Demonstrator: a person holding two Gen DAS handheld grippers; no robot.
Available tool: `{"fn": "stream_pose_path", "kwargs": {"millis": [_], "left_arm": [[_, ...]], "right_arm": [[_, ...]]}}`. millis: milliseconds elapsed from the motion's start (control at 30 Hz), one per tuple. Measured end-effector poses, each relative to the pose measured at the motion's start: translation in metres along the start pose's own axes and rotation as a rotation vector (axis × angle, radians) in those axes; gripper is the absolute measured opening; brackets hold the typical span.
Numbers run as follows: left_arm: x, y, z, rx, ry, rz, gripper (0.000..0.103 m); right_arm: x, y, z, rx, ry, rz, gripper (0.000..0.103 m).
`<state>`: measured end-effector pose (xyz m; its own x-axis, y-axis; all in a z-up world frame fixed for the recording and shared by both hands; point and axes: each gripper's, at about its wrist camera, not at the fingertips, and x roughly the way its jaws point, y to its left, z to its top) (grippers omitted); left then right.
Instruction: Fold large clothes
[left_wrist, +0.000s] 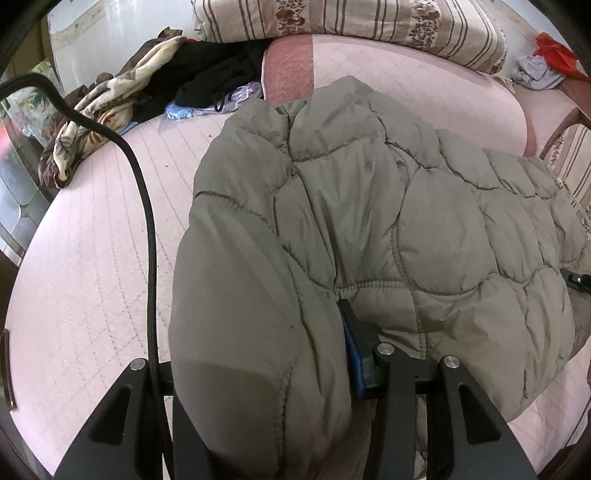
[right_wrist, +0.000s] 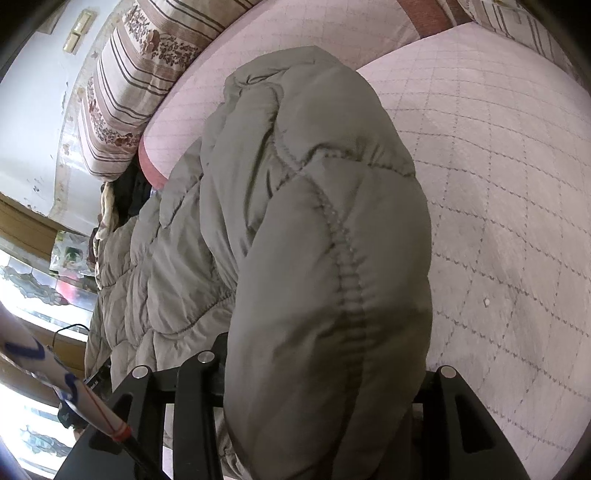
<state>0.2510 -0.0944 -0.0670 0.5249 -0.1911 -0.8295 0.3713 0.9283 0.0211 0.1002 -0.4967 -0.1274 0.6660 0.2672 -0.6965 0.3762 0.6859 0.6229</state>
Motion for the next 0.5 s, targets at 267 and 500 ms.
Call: {"fn": "stream_pose_path", "kwargs": {"millis": [267, 500], "left_arm": [[0.012, 0.005, 0.005, 0.003, -0.005, -0.001, 0.046], [0.019, 0.005, 0.008, 0.004, -0.014, 0.014, 0.048]], "right_arm": [[0.007, -0.001, 0.003, 0.009, 0.008, -0.017, 0.051], [0.012, -0.006, 0.006, 0.021, 0.011, -0.011, 0.053]]}}
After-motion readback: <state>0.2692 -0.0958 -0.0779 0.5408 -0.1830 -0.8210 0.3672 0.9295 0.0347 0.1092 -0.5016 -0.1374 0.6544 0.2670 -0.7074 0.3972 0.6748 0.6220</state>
